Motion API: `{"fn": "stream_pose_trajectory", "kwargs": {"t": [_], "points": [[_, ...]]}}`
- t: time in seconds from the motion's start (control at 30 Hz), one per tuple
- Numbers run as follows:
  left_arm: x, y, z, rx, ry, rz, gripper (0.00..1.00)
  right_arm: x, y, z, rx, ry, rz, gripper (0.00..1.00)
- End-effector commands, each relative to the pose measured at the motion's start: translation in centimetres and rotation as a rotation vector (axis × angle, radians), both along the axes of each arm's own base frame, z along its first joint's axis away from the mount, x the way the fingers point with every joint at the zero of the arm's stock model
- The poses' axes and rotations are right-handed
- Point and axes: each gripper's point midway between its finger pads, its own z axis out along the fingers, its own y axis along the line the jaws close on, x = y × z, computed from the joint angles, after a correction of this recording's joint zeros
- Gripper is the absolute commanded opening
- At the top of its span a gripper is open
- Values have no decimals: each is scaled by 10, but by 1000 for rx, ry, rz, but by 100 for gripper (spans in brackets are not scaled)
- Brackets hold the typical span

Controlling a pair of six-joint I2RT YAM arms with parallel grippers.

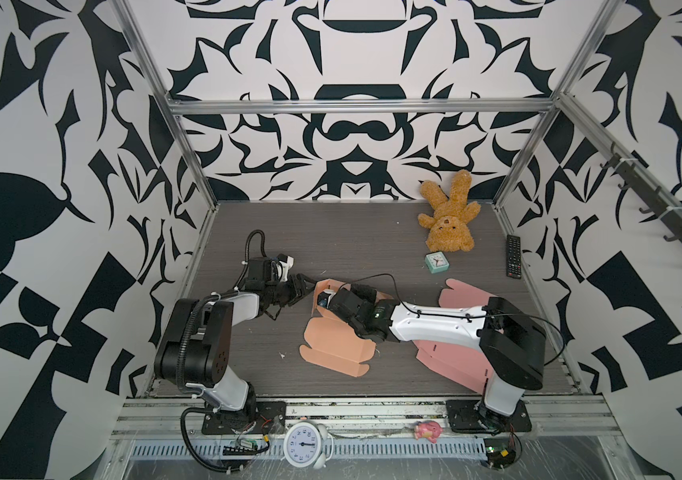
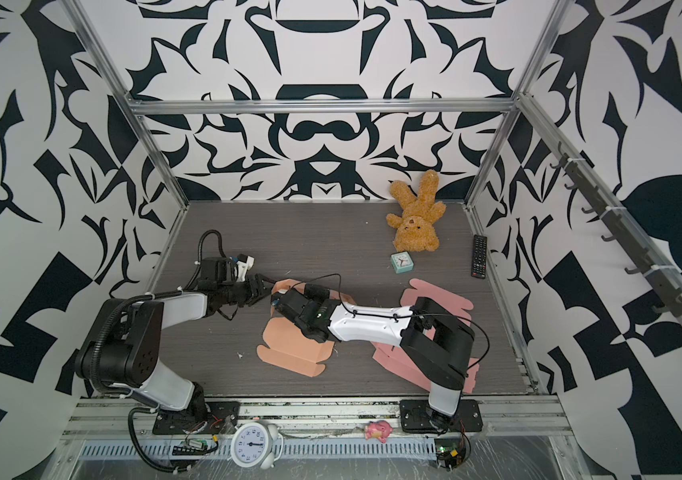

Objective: Fold the paper box

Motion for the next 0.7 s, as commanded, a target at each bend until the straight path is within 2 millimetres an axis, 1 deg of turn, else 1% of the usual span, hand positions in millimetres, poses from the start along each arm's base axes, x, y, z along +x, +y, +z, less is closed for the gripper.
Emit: {"fn": "stream_pose_trajectory", "kwargs": {"t": [0.0, 0.27, 0.37, 0.5, 0.67], "points": [[-10, -5, 9, -25, -27, -27, 60, 3, 2, 18, 26, -63, 8, 0], [-33, -10, -3, -9, -29, -53, 60, 2, 1, 18, 5, -94, 41, 0], [-39, -8, -6, 0, -35, -42, 60, 1, 0, 17, 2, -98, 47, 0], [-45, -8, -3, -14, -57, -41, 60, 0, -3, 16, -3, -107, 54, 0], [-50, -6, 2, -3, -102, -30, 61, -5, -4, 22, 19, -119, 83, 0]]}}
